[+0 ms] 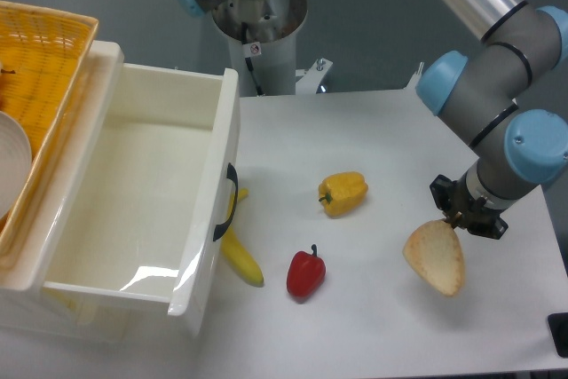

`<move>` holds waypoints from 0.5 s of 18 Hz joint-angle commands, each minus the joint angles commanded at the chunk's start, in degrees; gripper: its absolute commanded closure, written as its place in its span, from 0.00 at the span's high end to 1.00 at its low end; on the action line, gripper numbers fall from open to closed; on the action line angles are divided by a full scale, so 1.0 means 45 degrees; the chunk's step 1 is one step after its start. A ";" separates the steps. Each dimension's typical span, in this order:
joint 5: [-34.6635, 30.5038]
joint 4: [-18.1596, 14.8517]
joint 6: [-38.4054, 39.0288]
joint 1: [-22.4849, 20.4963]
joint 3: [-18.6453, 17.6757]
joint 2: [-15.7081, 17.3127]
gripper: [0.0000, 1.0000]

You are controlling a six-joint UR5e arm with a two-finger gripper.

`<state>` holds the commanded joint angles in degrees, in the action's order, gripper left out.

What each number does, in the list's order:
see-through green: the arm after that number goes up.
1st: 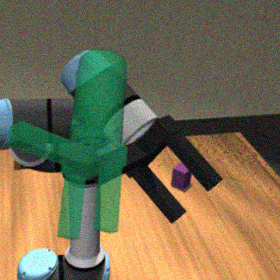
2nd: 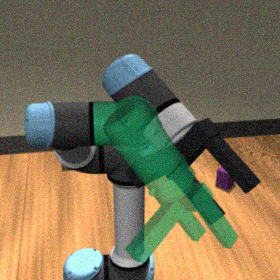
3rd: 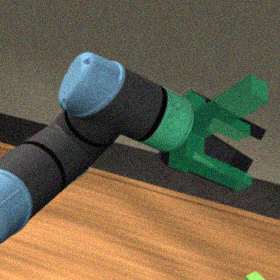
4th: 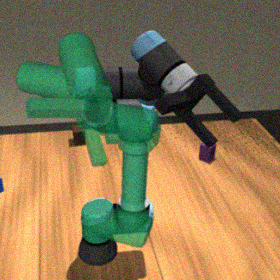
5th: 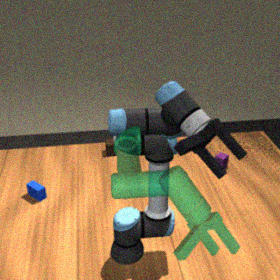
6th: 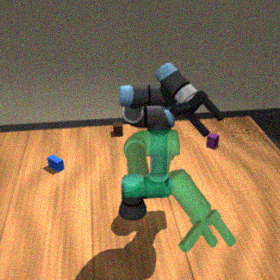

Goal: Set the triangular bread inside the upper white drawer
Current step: 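Lift the held triangular bread and carry it toward the open white drawer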

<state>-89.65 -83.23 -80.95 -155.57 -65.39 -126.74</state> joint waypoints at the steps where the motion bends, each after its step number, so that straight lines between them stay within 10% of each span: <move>1: 0.0020 0.0000 0.0000 0.0000 -0.0019 0.0019 0.00; 9: 0.0331 -0.0078 0.0000 0.0000 -0.0039 0.0546 0.00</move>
<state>-88.16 -83.58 -80.95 -155.57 -65.57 -124.28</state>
